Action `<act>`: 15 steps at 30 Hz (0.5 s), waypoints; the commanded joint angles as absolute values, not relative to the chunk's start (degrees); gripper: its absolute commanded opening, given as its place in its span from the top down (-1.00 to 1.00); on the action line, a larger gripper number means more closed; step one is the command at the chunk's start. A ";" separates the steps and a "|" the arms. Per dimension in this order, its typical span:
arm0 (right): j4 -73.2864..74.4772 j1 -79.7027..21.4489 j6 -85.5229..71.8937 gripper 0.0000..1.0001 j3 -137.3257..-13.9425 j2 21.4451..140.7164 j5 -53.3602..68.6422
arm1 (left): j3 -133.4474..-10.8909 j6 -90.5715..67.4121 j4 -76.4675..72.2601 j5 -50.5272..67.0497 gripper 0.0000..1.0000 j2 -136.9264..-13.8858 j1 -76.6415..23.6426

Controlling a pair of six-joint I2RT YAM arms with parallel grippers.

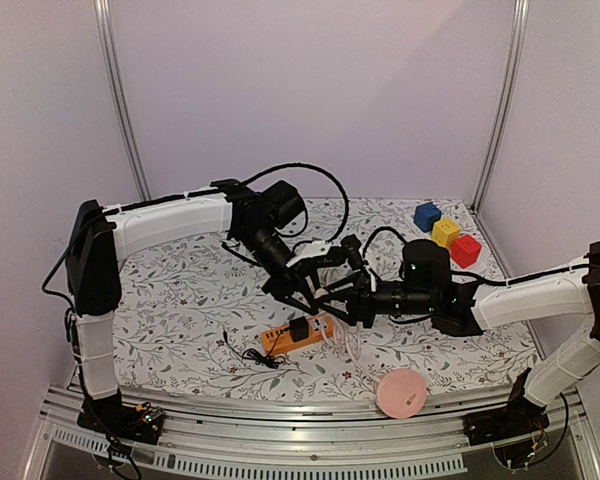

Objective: Insert the plug

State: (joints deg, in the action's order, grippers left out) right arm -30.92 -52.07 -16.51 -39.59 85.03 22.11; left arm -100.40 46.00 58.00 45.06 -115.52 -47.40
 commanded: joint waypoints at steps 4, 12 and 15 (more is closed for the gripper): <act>-31.27 -52.11 -19.23 0.37 -39.44 86.50 23.64 | -103.26 46.36 57.49 46.65 1.00 -116.38 -48.16; -31.05 -52.21 -20.97 0.93 -38.16 85.14 22.70 | -103.45 46.44 57.57 46.22 1.00 -116.56 -47.99; -30.22 -52.24 -21.72 1.00 -38.01 84.43 21.21 | -103.40 46.47 57.49 46.19 1.00 -116.78 -47.99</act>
State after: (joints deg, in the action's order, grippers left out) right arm -31.90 -52.05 -19.33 -39.03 85.23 23.07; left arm -101.32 45.84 59.20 44.34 -116.11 -47.37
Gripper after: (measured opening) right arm 0.280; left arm 0.312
